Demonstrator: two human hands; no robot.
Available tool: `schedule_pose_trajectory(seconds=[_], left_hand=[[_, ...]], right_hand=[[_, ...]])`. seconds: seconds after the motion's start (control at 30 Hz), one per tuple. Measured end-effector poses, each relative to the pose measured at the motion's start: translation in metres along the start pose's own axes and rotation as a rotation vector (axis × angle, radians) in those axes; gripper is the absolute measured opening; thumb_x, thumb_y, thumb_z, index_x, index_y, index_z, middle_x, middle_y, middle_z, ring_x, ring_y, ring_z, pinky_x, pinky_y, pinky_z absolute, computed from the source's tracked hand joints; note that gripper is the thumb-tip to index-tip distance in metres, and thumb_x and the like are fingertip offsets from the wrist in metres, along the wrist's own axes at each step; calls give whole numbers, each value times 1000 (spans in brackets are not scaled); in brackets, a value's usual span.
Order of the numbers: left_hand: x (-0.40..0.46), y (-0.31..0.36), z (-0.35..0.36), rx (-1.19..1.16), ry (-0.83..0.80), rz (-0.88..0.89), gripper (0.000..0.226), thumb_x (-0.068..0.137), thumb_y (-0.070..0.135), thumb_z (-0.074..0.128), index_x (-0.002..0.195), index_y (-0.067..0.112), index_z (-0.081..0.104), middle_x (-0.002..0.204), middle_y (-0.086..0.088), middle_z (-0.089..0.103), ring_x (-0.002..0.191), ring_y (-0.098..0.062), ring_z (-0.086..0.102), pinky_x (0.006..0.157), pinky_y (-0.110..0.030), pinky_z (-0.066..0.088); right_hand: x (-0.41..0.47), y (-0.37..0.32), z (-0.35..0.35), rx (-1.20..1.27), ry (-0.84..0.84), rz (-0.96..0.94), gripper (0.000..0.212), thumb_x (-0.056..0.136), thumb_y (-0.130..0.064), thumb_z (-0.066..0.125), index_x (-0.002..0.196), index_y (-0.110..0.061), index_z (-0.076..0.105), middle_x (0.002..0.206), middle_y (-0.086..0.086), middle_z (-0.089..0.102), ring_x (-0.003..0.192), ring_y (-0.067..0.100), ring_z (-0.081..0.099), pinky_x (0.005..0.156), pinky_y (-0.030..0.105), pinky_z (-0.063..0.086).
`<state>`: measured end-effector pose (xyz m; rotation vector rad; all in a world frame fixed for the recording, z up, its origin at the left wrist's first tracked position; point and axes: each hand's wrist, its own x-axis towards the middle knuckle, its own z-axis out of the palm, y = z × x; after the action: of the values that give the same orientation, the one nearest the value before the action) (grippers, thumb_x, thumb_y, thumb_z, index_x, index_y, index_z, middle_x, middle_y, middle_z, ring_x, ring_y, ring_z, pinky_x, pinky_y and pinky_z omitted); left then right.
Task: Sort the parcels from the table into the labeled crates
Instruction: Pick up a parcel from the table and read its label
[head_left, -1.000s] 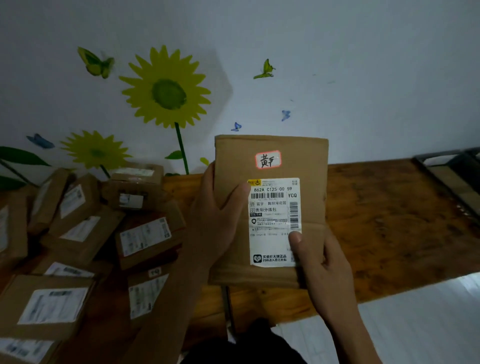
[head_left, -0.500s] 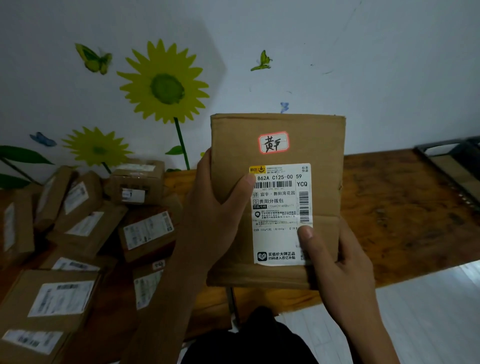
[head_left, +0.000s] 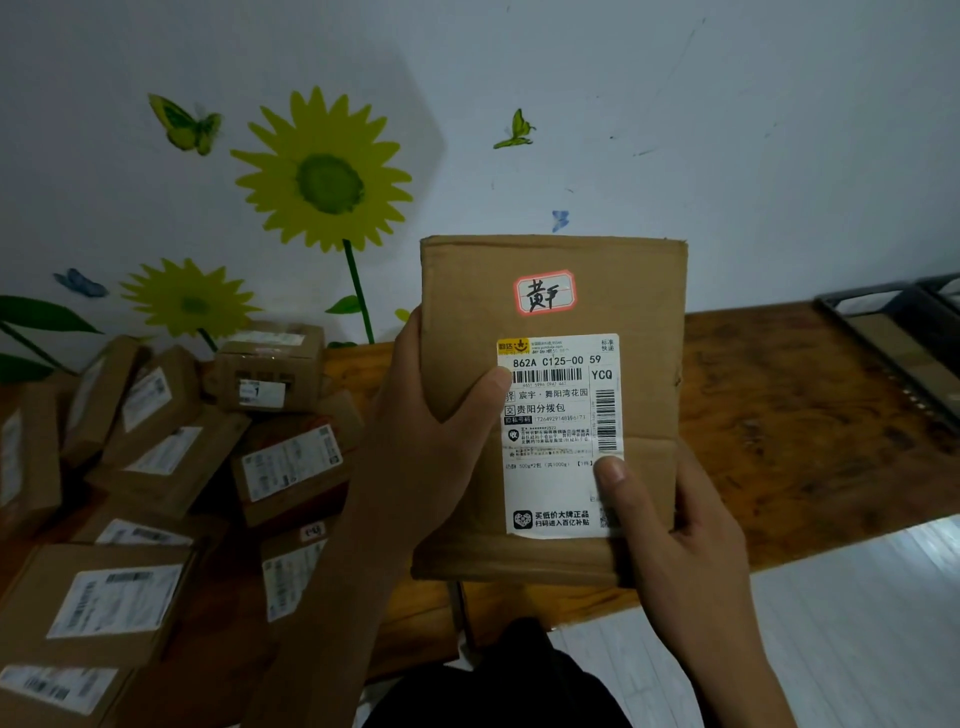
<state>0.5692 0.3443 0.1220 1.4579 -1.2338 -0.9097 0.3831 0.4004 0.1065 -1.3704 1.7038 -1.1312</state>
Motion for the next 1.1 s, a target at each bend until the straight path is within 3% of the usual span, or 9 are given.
schedule_pose_trajectory(seconds=[0.2, 0.37, 0.43, 0.57, 0.8, 0.93, 1.1], left_hand=[[-7, -2, -2, -9, -34, 0, 85, 71, 63, 63, 148, 50, 28, 131, 28, 53, 115, 4, 56, 97, -29, 49], [-10, -6, -2, -16, -40, -3, 93, 66, 67, 64, 148, 53, 25, 141, 23, 50, 123, 0, 54, 102, -33, 49], [-10, -7, -2, -22, -36, 3, 94, 64, 69, 64, 148, 53, 26, 138, 27, 50, 119, 8, 53, 97, -25, 48], [-11, -9, 0, -38, -52, 8, 87, 78, 55, 72, 149, 52, 23, 116, 44, 43, 99, 32, 45, 79, -4, 41], [-12, -13, 2, -33, -87, 6, 89, 80, 50, 76, 151, 50, 23, 117, 44, 40, 99, 34, 44, 72, -1, 45], [-14, -11, 3, -31, -121, -10, 90, 82, 30, 76, 150, 47, 19, 112, 42, 36, 89, 40, 39, 65, 5, 40], [-15, -11, 4, -25, -144, -28, 95, 82, 26, 78, 152, 45, 18, 113, 42, 33, 84, 43, 35, 64, 8, 37]], right_hand=[[-3, -1, -1, 17, 0, -8, 46, 72, -79, 50, 114, -63, 58, 112, -21, 70, 99, 1, 68, 81, 39, 59], [-5, 0, -1, 7, 13, -9, 49, 74, -81, 47, 118, -62, 56, 112, -22, 69, 101, -2, 66, 81, 33, 57], [-6, 1, -2, 13, 18, -2, 51, 73, -81, 48, 119, -62, 56, 112, -21, 69, 102, 0, 66, 83, 36, 58], [-7, 2, -3, 24, 19, 10, 51, 73, -81, 48, 119, -62, 57, 113, -20, 70, 102, 0, 66, 83, 36, 58], [-7, 5, -4, 29, 31, 16, 51, 73, -81, 48, 120, -61, 56, 114, -19, 70, 103, 1, 67, 82, 34, 58], [-6, 6, -5, 31, 39, 18, 53, 74, -80, 48, 121, -58, 57, 113, -18, 70, 102, 1, 67, 80, 32, 57], [-5, 7, -5, 25, 48, 16, 55, 75, -79, 48, 122, -54, 59, 113, -17, 70, 103, 2, 66, 79, 30, 55]])
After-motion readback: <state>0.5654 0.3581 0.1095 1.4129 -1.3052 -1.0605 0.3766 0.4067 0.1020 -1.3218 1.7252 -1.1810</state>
